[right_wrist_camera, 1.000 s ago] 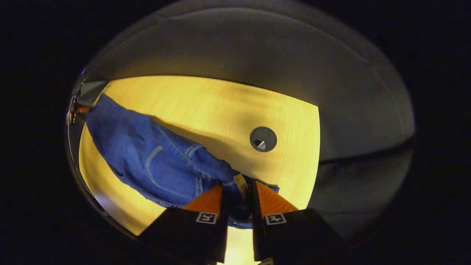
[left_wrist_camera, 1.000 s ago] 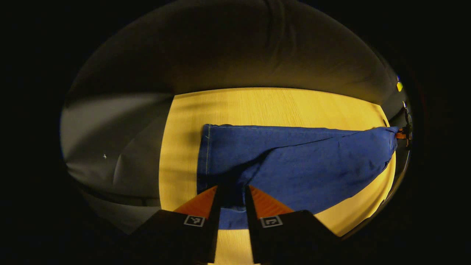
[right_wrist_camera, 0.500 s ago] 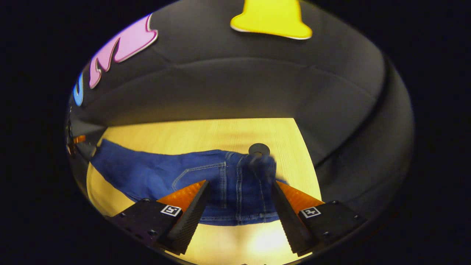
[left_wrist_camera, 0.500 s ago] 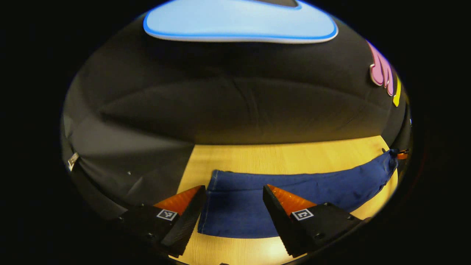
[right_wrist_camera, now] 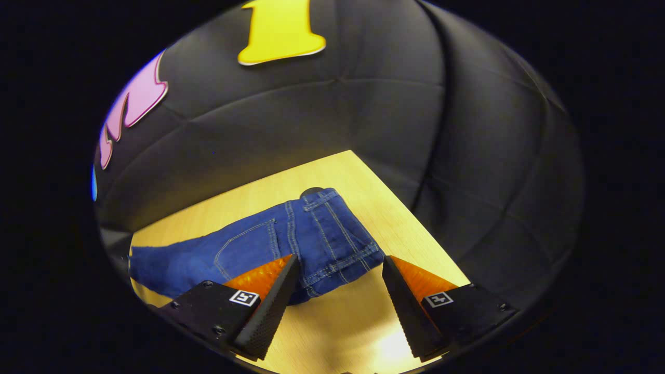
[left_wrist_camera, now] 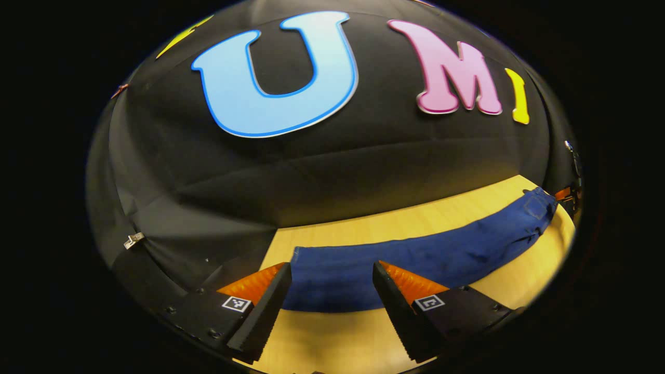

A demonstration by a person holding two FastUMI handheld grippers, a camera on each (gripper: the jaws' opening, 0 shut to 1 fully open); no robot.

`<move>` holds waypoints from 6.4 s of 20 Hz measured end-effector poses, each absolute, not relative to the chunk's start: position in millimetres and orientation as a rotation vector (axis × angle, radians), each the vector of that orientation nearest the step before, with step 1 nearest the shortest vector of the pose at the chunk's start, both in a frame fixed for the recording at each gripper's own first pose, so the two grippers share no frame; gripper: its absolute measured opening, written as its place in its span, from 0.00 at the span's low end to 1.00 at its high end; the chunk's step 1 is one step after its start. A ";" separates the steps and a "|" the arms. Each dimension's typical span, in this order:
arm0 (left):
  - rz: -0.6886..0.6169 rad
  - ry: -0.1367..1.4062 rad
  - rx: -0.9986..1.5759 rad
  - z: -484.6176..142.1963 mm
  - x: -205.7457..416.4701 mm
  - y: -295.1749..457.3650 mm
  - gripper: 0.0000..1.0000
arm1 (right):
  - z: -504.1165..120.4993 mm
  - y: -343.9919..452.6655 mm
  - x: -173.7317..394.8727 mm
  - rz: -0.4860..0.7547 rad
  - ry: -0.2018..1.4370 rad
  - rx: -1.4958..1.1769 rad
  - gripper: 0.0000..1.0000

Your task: Grasp the waist and the cuffs of the jeans and fold them to make the two legs overlap; first hold the waist and fold one-third of the jeans toward the cuffs, then hold the cuffs and fold the remaining one-third in the same direction to finish folding.

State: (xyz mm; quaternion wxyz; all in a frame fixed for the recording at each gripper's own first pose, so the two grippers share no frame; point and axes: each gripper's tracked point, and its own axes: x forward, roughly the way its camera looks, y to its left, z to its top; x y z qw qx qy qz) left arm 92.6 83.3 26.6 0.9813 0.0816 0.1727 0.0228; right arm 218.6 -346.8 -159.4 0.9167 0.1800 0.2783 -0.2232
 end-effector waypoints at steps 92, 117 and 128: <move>-0.114 0.615 -0.083 -153.8 195.1 190.6 0.07 | -176.0 -394.6 3.2 0.104 0.428 0.319 0.99; -0.425 0.581 0.042 99.3 168.7 -230.0 0.06 | -82.1 -611.8 -129.2 -0.245 0.355 0.385 0.98; -0.556 0.821 0.115 -27.1 159.8 -391.0 0.11 | -97.1 -644.2 -207.2 -0.379 0.383 0.453 0.98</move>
